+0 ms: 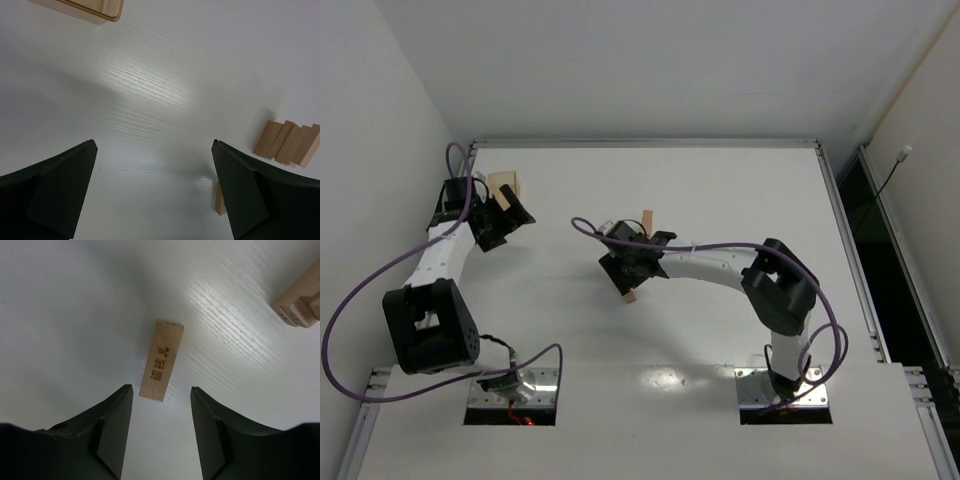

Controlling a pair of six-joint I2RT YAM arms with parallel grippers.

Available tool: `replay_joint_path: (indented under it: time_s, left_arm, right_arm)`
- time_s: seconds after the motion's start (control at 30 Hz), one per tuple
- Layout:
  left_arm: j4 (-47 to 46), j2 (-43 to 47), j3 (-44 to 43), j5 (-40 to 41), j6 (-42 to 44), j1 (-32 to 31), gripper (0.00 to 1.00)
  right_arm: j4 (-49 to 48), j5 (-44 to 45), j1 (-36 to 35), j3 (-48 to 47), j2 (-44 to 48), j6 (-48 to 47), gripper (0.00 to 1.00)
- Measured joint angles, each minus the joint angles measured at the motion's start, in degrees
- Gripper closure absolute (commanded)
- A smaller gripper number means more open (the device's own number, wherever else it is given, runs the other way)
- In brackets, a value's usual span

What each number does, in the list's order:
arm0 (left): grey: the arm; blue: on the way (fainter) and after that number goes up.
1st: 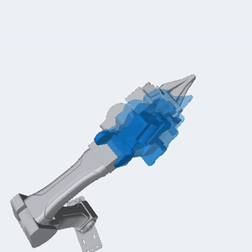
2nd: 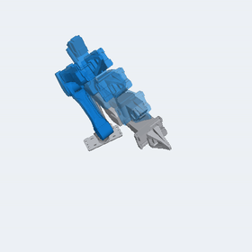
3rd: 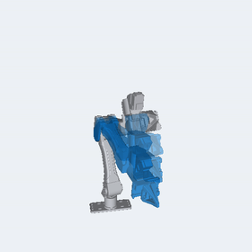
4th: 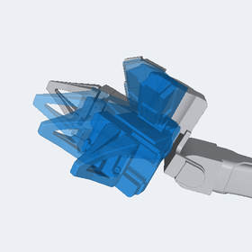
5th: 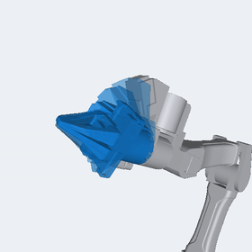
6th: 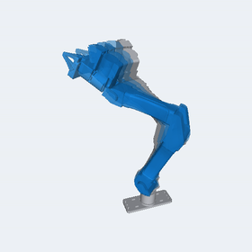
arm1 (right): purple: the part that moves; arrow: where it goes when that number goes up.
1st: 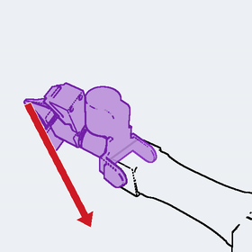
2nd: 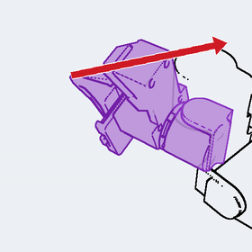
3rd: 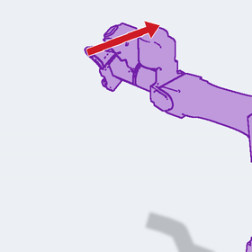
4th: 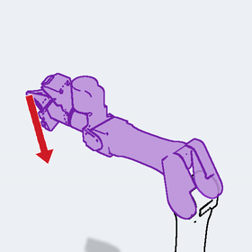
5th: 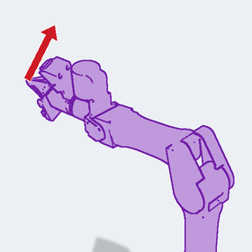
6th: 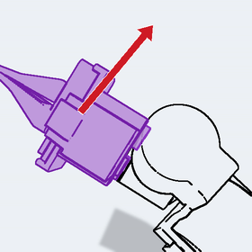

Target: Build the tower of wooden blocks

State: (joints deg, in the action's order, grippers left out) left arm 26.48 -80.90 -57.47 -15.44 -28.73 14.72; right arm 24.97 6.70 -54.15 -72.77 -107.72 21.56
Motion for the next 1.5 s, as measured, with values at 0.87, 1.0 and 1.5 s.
replay_joint_path:
  time_s: [0.87,1.0,1.5]
  left_arm:
    - [-0.02,-1.29,0.0,0.0,0.0,0.0,0.0]
    - [-0.04,-1.29,0.0,0.0,0.0,0.0,0.0]
    - [-0.04,-1.29,0.0,-0.02,0.0,0.0,0.0]
  right_arm:
    - [2.62,3.26,-0.2,-6.01,-8.55,2.01,0.53]
    - [2.62,2.82,-0.2,-6.03,-8.55,2.05,0.53]
    - [2.91,0.81,-0.2,-6.1,-10.88,2.89,0.89]
